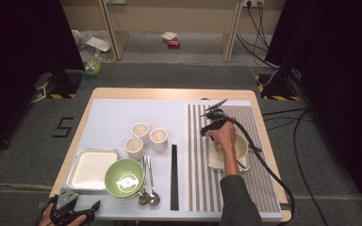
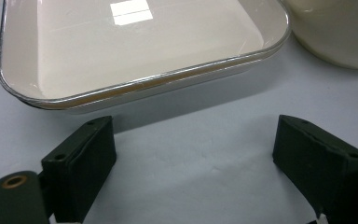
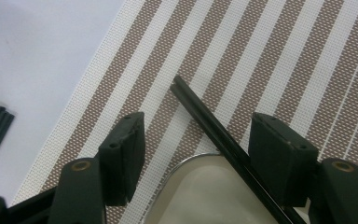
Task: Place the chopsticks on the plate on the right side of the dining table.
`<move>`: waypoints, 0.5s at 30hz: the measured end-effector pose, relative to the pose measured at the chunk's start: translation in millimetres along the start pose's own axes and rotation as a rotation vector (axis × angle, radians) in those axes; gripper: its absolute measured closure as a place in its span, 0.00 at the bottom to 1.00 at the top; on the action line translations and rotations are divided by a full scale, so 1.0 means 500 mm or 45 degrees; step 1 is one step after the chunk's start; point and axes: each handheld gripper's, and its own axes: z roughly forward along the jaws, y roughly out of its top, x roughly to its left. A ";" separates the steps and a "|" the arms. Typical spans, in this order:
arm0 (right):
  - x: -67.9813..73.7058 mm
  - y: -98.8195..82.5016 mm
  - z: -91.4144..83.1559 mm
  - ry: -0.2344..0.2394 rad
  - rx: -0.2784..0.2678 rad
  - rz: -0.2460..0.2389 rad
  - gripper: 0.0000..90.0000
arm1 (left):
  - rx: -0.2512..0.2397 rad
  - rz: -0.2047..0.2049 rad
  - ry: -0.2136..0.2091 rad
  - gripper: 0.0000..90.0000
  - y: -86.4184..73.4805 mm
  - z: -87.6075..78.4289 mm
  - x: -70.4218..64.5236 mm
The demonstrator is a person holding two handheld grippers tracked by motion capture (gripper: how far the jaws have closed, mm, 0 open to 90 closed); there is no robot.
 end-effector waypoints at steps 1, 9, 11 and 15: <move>0.002 0.000 0.001 0.002 -0.003 0.000 0.42 | 0.002 0.002 -0.001 0.13 0.000 0.000 0.000; 0.016 -0.003 0.001 0.023 -0.006 -0.014 0.42 | 0.002 0.001 -0.001 0.13 0.000 0.000 0.000; 0.019 -0.004 -0.001 0.027 -0.007 -0.017 0.43 | 0.002 0.001 -0.001 0.13 0.000 0.000 0.000; 0.026 -0.007 -0.002 0.023 -0.012 -0.025 0.42 | 0.003 0.002 0.002 0.13 0.000 0.000 0.000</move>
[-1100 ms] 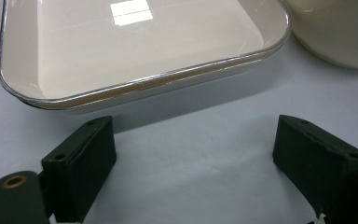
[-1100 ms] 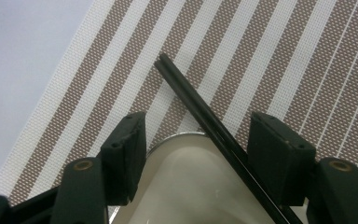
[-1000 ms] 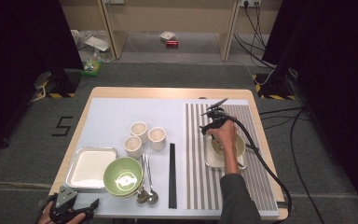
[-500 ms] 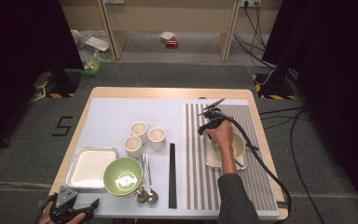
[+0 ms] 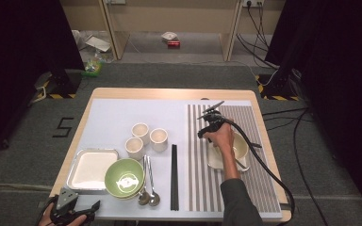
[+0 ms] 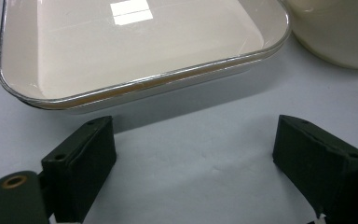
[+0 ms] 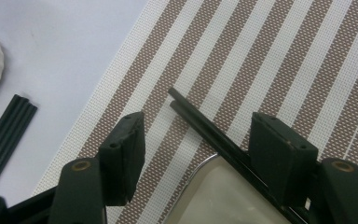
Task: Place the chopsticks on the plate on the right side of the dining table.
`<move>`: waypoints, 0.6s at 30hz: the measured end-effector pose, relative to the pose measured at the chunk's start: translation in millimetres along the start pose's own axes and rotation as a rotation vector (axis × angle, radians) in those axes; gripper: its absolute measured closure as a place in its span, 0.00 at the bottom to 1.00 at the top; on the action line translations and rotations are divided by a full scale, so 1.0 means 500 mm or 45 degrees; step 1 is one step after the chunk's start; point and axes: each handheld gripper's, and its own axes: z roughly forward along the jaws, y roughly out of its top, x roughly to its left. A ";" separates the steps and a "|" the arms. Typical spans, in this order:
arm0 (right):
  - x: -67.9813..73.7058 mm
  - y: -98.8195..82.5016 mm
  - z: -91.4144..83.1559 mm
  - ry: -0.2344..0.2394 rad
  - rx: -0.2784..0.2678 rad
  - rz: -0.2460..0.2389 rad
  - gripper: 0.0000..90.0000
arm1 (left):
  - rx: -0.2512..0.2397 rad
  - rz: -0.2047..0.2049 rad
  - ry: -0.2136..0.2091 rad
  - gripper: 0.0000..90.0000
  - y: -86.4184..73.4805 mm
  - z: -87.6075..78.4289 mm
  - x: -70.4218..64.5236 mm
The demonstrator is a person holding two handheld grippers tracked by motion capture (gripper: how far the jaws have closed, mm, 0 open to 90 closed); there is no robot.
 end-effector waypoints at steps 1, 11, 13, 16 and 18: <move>0.001 0.000 -0.001 0.000 -0.005 0.004 0.41 | -0.001 0.000 -0.002 0.13 0.000 0.000 0.000; 0.015 0.003 0.002 0.007 -0.021 -0.012 0.42 | 0.000 0.002 -0.003 0.13 0.000 0.000 0.001; 0.018 0.002 -0.001 0.009 -0.020 -0.016 0.42 | 0.001 0.004 -0.002 0.13 0.001 0.000 0.001; 0.022 -0.001 -0.004 0.005 -0.006 -0.039 0.42 | 0.003 0.001 0.004 0.13 0.000 0.000 0.000; 0.024 -0.003 -0.006 0.006 -0.001 -0.042 0.41 | 0.002 0.004 0.003 0.13 0.001 0.000 0.000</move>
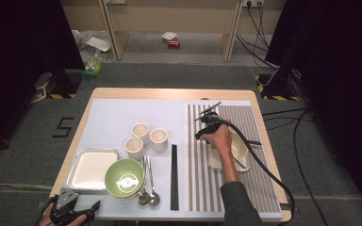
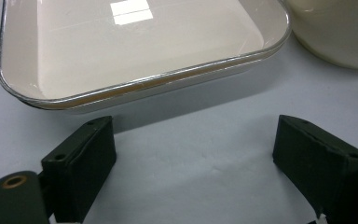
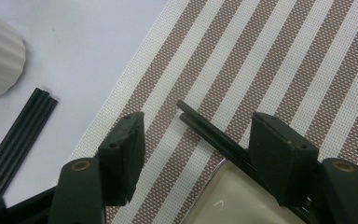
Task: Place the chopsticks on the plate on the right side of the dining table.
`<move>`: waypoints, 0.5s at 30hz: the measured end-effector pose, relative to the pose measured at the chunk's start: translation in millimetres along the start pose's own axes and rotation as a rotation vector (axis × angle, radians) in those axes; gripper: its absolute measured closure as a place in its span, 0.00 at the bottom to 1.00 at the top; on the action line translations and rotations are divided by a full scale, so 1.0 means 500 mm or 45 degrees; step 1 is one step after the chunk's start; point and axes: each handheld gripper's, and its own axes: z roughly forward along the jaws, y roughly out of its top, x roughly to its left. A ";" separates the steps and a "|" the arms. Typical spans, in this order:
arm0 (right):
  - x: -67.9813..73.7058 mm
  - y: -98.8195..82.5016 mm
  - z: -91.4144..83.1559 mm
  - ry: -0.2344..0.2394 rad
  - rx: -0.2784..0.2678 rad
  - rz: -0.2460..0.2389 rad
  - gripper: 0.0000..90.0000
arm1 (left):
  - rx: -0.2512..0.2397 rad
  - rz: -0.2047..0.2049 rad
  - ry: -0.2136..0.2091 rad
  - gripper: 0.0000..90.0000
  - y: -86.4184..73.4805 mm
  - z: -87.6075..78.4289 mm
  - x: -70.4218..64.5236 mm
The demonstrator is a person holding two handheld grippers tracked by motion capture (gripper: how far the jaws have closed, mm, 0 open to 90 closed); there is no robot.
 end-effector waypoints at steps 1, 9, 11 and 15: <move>0.002 -0.001 0.000 -0.002 0.001 0.004 0.41 | 0.000 0.000 0.000 0.13 0.000 0.000 0.000; 0.006 -0.002 -0.003 0.001 0.006 -0.016 0.41 | 0.000 0.000 -0.001 0.13 0.000 0.000 0.000; 0.005 -0.001 -0.004 -0.006 -0.001 -0.003 0.40 | 0.001 0.000 -0.002 0.13 0.000 0.000 0.000; 0.006 -0.001 0.001 -0.004 0.011 -0.003 0.40 | -0.001 0.000 -0.005 0.13 0.000 0.000 0.001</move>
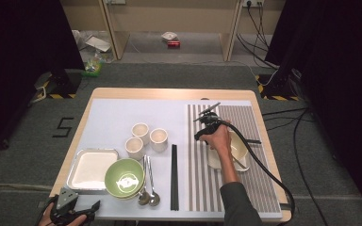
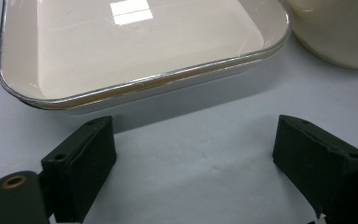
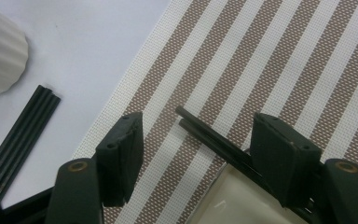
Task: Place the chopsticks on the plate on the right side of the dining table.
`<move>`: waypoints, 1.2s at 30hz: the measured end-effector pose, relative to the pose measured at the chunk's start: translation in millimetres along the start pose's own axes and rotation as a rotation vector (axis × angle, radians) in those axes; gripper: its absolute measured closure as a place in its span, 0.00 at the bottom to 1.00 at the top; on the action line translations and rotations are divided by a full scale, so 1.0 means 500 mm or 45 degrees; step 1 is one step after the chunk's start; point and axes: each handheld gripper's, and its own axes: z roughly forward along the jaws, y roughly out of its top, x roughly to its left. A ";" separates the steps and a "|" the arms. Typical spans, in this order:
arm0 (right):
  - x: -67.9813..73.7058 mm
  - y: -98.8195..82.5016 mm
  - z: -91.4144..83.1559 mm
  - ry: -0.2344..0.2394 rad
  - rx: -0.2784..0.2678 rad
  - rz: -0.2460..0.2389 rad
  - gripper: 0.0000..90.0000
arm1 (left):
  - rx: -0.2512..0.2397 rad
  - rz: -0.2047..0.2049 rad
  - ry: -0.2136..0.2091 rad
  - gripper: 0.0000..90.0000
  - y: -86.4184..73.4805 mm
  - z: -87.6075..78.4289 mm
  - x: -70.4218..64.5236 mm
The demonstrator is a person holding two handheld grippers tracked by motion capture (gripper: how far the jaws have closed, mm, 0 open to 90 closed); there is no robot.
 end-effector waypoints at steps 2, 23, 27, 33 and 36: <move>0.002 -0.001 0.001 0.005 -0.002 -0.008 0.40 | 0.001 0.000 0.001 0.13 0.000 0.000 0.000; 0.013 -0.006 -0.039 0.006 -0.086 -0.025 0.39 | 0.001 -0.001 0.002 0.13 0.000 0.000 0.000; 0.015 -0.008 -0.045 0.002 -0.091 -0.030 0.39 | 0.002 -0.001 0.003 0.13 0.000 0.000 0.000; 0.020 -0.010 -0.050 0.000 -0.102 -0.030 0.39 | -0.001 -0.003 0.000 0.13 0.000 0.000 0.000; 0.018 -0.011 -0.054 -0.001 -0.105 -0.037 0.39 | -0.002 -0.005 0.000 0.13 -0.001 0.000 -0.001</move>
